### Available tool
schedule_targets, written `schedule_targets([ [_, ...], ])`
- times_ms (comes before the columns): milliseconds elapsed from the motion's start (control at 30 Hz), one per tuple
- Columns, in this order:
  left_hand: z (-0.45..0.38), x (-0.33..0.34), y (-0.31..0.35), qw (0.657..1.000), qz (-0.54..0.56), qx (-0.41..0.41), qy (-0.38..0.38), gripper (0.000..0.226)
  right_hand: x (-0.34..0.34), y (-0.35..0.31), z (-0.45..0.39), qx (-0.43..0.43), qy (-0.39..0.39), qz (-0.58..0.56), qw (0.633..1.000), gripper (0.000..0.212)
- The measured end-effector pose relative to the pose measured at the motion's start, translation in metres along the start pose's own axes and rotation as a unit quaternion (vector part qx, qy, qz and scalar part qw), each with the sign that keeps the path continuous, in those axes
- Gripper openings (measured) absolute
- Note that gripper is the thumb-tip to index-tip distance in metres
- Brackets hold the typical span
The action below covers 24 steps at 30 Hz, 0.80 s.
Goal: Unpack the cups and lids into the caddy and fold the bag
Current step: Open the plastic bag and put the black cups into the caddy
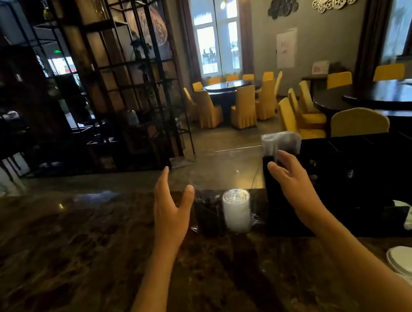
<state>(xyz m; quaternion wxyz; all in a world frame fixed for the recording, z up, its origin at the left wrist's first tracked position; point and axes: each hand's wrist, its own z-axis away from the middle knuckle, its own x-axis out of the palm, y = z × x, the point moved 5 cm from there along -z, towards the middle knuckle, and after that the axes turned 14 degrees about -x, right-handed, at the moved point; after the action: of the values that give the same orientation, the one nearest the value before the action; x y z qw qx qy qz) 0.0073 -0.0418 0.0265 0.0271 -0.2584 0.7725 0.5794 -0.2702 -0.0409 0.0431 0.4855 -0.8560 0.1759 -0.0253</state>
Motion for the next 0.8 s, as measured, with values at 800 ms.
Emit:
schedule_targets([
  [800, -0.12, 0.019, -0.064, 0.975, 0.174, -0.139, -0.004, 0.011, 0.033, 0.051, -0.058, 0.029, 0.092, -0.027, 0.995, 0.022],
])
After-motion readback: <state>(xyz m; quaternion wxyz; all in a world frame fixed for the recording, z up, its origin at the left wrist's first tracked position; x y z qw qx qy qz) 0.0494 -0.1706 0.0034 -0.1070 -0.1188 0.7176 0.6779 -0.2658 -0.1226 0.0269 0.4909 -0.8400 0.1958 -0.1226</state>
